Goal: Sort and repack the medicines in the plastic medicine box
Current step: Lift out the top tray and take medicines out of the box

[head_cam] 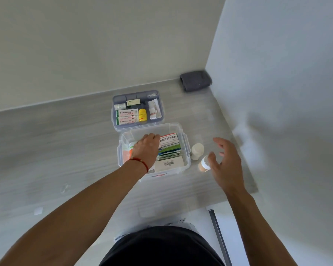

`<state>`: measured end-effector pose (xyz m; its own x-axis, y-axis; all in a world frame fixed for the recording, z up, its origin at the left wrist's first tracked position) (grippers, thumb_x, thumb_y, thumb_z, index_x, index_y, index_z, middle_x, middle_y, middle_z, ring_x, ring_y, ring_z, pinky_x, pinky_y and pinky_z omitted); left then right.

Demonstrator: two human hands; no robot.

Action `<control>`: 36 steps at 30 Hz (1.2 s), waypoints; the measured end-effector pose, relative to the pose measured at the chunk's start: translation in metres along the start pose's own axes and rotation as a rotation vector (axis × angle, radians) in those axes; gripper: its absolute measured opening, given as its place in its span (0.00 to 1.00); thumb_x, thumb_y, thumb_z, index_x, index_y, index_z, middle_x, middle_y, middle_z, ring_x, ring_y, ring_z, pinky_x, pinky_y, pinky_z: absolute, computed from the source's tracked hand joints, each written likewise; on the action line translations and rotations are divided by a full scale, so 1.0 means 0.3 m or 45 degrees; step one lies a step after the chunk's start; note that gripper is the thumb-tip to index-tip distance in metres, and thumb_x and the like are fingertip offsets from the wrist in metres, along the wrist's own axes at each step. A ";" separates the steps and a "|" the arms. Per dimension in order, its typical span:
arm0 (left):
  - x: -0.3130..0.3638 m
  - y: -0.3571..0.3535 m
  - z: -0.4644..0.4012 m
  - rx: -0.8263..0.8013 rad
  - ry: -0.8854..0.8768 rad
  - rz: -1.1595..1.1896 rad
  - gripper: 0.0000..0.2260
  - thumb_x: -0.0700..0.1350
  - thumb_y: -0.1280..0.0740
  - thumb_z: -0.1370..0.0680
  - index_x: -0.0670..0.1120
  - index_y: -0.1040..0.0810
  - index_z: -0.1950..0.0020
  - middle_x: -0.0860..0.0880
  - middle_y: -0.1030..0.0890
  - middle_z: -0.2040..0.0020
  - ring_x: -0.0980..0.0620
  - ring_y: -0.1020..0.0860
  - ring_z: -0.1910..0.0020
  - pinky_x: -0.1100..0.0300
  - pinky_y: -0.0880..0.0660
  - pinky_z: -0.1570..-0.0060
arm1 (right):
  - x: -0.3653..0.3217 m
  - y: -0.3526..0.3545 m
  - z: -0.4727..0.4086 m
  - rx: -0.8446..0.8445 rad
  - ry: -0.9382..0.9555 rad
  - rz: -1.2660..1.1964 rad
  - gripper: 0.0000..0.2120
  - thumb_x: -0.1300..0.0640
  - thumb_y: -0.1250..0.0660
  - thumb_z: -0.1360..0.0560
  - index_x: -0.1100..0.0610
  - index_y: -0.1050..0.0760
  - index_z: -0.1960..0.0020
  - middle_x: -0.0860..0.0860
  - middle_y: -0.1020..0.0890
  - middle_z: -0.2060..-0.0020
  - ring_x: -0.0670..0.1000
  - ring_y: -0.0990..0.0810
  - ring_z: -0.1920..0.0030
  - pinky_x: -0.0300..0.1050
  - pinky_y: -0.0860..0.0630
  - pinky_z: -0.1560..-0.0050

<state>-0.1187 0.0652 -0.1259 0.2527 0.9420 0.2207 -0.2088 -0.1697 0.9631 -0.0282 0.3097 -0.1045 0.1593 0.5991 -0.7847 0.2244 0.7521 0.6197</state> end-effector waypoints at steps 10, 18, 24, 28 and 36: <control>0.038 0.122 0.183 0.242 -0.394 0.406 0.21 0.43 0.24 0.27 0.43 0.21 0.35 0.45 0.18 0.42 0.46 0.19 0.45 0.52 0.20 0.43 | -0.110 0.016 0.036 -0.127 -0.058 -0.193 0.14 0.49 0.35 0.18 0.45 0.29 0.32 0.42 0.17 0.47 0.40 0.18 0.49 0.35 0.21 0.51; 0.159 0.076 0.226 0.064 -0.417 0.500 0.21 0.57 0.37 0.22 0.51 0.25 0.32 0.51 0.22 0.36 0.52 0.25 0.36 0.52 0.24 0.37 | 0.015 0.084 0.135 0.011 -0.380 -0.307 0.04 0.55 0.34 0.18 0.49 0.24 0.43 0.45 0.15 0.54 0.48 0.13 0.58 0.41 0.17 0.62; 0.077 0.069 0.214 0.164 -0.258 0.426 0.14 0.39 0.27 0.26 0.43 0.18 0.41 0.46 0.17 0.43 0.46 0.19 0.43 0.62 0.31 0.37 | 0.224 0.019 0.233 -0.001 -0.758 -0.272 0.06 0.53 0.34 0.18 0.52 0.24 0.42 0.53 0.14 0.51 0.51 0.15 0.63 0.41 0.20 0.65; 0.013 0.041 0.213 0.088 -0.183 0.497 0.13 0.38 0.29 0.26 0.44 0.18 0.41 0.46 0.17 0.42 0.46 0.20 0.42 0.47 0.21 0.41 | 0.253 -0.084 0.230 -0.090 -0.825 -0.249 0.11 0.54 0.36 0.18 0.51 0.26 0.36 0.51 0.15 0.45 0.54 0.14 0.52 0.40 0.18 0.60; -0.044 0.038 0.149 0.000 0.054 0.500 0.14 0.39 0.27 0.27 0.45 0.17 0.42 0.44 0.18 0.40 0.44 0.19 0.44 0.58 0.24 0.46 | 0.238 -0.092 0.198 -0.141 -0.676 0.051 0.09 0.61 0.37 0.25 0.53 0.24 0.47 0.49 0.17 0.47 0.50 0.19 0.45 0.33 0.21 0.52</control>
<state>-0.0821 0.0379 -0.1110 0.1141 0.8167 0.5657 -0.2820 -0.5194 0.8067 0.0342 0.3155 -0.1785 0.6358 0.4283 -0.6421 0.1102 0.7730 0.6247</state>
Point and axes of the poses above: each hand's wrist, its own z-axis away from the middle knuckle, its own y-axis out of the back of the hand, x = y × z, the point moved 1 cm from there along -z, towards the middle knuckle
